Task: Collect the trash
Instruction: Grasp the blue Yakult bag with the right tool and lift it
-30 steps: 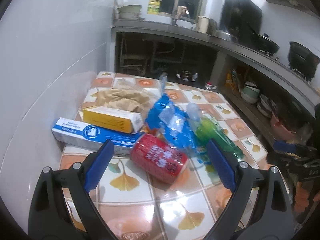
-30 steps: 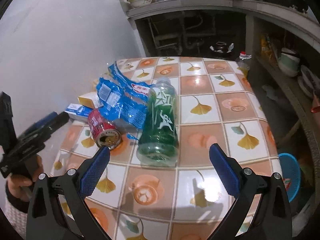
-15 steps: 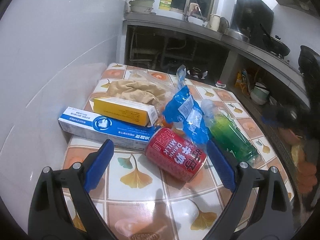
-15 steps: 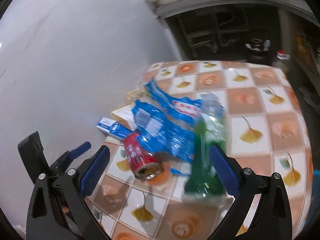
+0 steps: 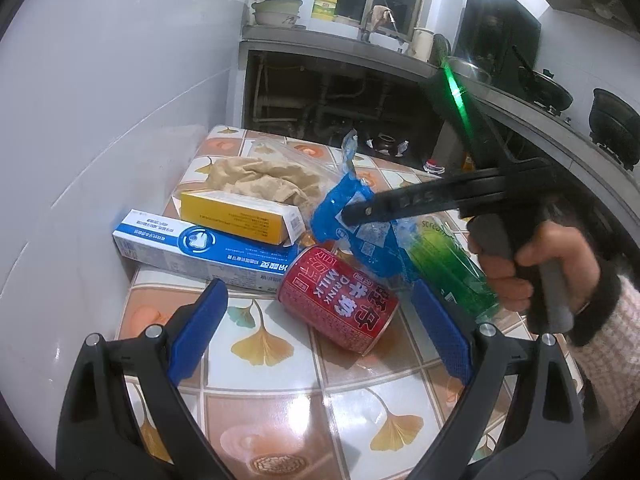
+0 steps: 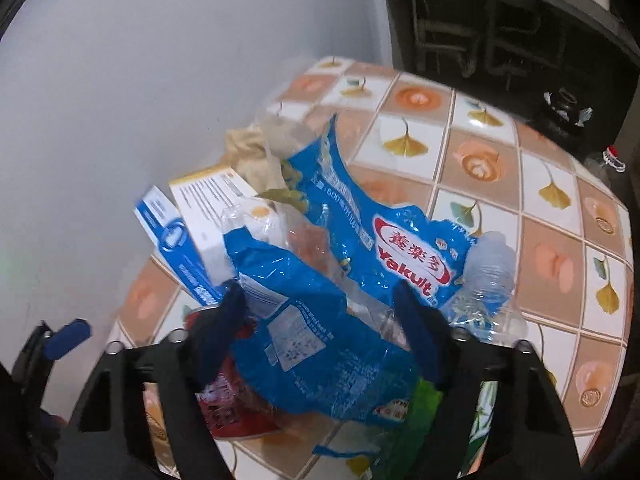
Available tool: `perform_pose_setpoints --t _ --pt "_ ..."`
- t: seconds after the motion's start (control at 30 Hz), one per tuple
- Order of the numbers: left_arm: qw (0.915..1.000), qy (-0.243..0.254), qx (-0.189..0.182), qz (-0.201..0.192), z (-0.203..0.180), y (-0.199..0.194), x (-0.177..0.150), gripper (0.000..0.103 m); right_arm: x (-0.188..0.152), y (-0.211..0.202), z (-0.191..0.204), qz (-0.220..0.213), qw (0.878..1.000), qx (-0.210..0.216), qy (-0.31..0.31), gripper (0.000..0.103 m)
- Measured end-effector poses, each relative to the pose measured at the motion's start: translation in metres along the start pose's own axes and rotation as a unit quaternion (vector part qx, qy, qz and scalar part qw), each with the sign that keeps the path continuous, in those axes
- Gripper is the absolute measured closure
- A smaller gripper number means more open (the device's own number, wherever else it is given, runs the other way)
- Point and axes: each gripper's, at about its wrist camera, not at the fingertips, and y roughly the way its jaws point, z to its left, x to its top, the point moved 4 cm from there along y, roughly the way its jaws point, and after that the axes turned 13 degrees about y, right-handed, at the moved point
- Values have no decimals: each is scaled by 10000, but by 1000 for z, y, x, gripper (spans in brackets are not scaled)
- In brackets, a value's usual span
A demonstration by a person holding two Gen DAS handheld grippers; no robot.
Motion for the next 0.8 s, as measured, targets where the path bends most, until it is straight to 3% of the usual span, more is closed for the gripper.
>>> perform_pose_setpoints --t 0.1,0.2,0.47,0.8 --pt "10000 20 5 -7 1 -1 1 13 -4 2 -3 68 9998 139 103 66" --pt "10000 11 1 -11 2 0 1 13 -7 -6 -2 -20 9996 231 144 83" --pt "10000 83 -19 -20 -3 -2 3 13 -4 -33 8 -310 9971 664 208 90" --pt "9998 149 -126 -90 -12 -9 9 13 -2 -109 1 -1039 9835 1414 452 96"
